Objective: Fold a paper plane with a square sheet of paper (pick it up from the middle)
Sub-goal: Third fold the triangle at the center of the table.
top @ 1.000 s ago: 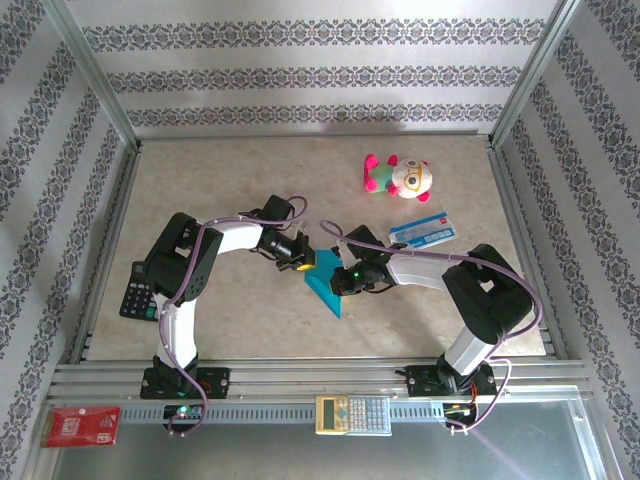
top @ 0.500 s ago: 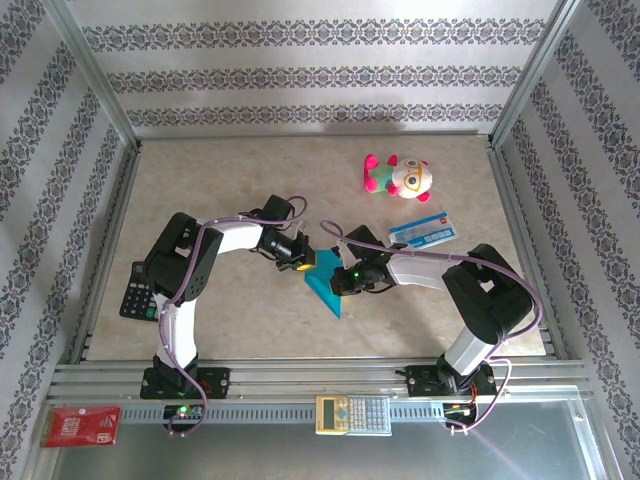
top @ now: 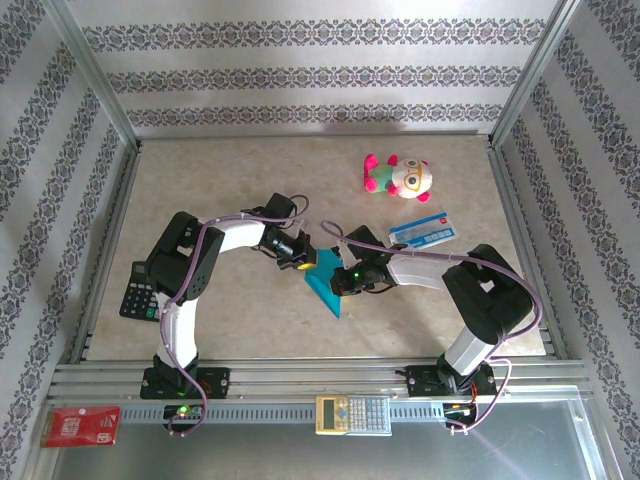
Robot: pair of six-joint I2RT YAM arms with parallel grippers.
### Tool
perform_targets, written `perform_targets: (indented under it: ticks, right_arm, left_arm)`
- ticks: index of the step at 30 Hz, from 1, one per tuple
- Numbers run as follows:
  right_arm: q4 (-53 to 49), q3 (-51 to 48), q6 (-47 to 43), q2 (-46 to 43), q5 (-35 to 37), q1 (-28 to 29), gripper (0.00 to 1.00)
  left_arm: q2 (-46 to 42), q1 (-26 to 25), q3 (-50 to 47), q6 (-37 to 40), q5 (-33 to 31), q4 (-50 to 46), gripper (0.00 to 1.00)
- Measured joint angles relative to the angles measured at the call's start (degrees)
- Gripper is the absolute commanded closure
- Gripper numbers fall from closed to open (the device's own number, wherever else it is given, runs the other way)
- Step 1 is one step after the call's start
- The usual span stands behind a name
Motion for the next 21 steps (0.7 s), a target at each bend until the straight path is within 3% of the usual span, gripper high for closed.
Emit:
perform_targets:
  ticks: [21]
  right_arm:
    - [-3.63, 2.67, -0.42, 1.20, -0.02, 0.00, 1.00]
  left_arm:
    - [0.63, -0.04, 0.57, 0.33, 0.44, -0.13, 0.91]
